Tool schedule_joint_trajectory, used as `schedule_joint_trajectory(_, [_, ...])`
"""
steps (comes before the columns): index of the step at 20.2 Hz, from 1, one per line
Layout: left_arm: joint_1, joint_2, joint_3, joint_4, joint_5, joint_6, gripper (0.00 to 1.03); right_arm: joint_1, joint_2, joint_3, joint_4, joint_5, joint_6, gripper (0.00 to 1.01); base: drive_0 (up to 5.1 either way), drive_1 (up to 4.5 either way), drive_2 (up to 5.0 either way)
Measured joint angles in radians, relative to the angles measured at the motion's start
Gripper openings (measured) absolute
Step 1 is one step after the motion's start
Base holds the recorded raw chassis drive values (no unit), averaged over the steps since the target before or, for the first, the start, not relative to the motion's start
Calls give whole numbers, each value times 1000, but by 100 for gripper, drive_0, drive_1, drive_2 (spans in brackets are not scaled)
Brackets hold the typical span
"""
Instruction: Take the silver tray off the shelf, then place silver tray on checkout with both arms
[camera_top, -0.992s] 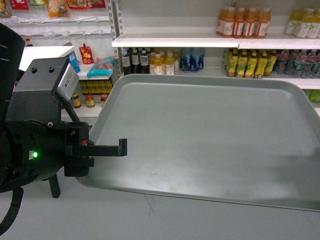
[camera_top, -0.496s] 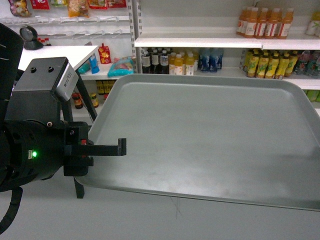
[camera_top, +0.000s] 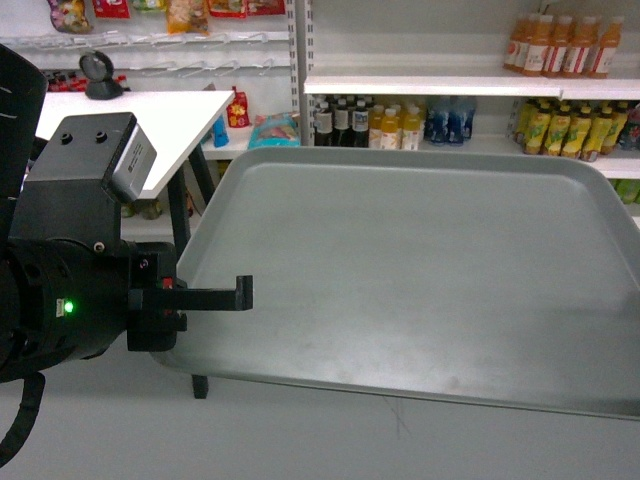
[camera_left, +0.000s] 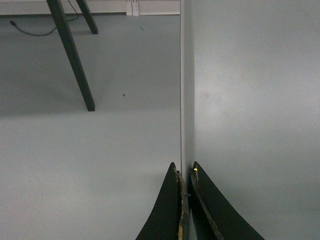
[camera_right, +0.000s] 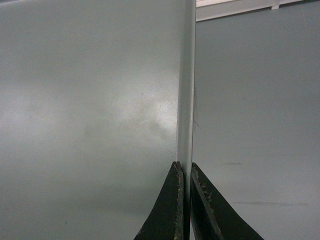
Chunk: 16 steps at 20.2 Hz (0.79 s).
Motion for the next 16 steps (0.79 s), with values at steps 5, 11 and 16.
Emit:
schedule_joint_trajectory(5, [0, 0, 0, 0, -1, 0, 3, 0, 0, 2, 1, 0, 0, 3, -502, 239, 239])
schedule_joint_trajectory(11, [0, 0, 0, 0, 0, 0, 3, 0, 1, 3, -3, 0, 0, 3, -500, 239, 239])
schedule_joint_trajectory(16, [0, 0, 0, -3, 0, 0, 3, 0, 1, 2, -5, -1, 0, 3, -495, 255, 220])
